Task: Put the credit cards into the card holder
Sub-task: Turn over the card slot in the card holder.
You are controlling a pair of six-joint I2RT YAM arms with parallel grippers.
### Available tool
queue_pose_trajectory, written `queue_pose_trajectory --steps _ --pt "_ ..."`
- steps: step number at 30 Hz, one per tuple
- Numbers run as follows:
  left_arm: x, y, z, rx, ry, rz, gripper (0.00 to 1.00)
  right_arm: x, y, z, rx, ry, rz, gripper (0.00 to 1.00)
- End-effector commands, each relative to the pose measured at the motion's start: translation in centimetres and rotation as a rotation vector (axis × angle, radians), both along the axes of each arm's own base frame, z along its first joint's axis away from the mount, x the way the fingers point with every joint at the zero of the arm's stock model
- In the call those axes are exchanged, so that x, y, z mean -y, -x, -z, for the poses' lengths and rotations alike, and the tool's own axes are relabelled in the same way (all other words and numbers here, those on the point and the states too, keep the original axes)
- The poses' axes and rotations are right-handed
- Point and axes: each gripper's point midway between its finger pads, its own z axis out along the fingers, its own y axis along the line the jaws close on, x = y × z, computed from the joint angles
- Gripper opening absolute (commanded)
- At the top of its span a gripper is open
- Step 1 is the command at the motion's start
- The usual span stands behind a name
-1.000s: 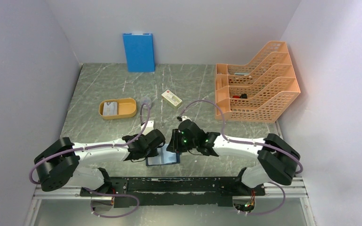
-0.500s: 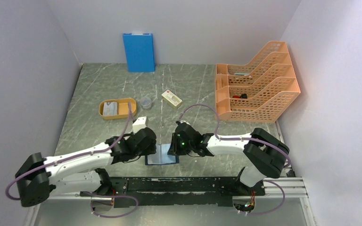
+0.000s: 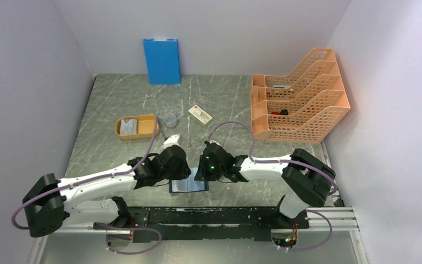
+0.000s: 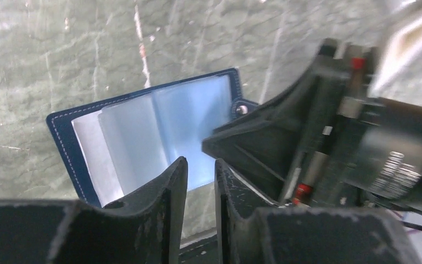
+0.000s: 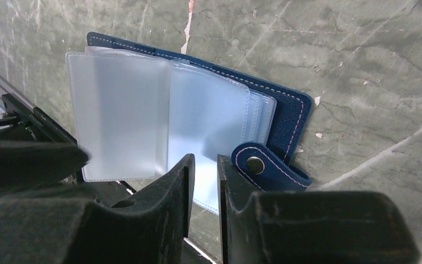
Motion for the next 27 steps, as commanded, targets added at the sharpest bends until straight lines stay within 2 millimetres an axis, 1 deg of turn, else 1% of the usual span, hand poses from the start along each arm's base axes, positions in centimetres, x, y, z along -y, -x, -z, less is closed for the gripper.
queue_pose_trajectory --steps 1,4,5,12,17,19,21,27 --pt "-0.8 0.3 3.1 -0.053 -0.070 -0.028 0.28 1.0 0.1 0.7 0.000 0.043 0.024 0.26" --pt "-2.7 0.8 5.9 -0.092 -0.144 -0.073 0.24 1.6 0.3 1.2 -0.008 0.052 0.045 0.26" --pt "-3.3 0.8 6.5 -0.094 -0.160 -0.092 0.24 1.9 0.4 1.2 -0.011 0.052 0.053 0.26" --pt "-5.2 0.5 8.3 -0.085 -0.246 -0.128 0.21 3.6 1.0 2.2 -0.023 0.079 0.097 0.26" --pt "-5.5 1.0 9.6 -0.112 -0.262 -0.120 0.20 4.4 1.5 2.4 -0.031 0.086 0.104 0.27" --pt "-5.3 1.0 9.4 -0.110 -0.250 -0.118 0.21 4.6 1.5 2.2 -0.028 0.084 0.105 0.27" --pt "-5.0 0.8 8.5 -0.096 -0.228 -0.114 0.23 4.5 1.4 1.4 -0.015 0.070 0.106 0.27" --pt "-4.0 -0.1 5.5 -0.046 -0.184 -0.105 0.36 4.7 1.4 -0.3 0.002 0.061 0.096 0.31"
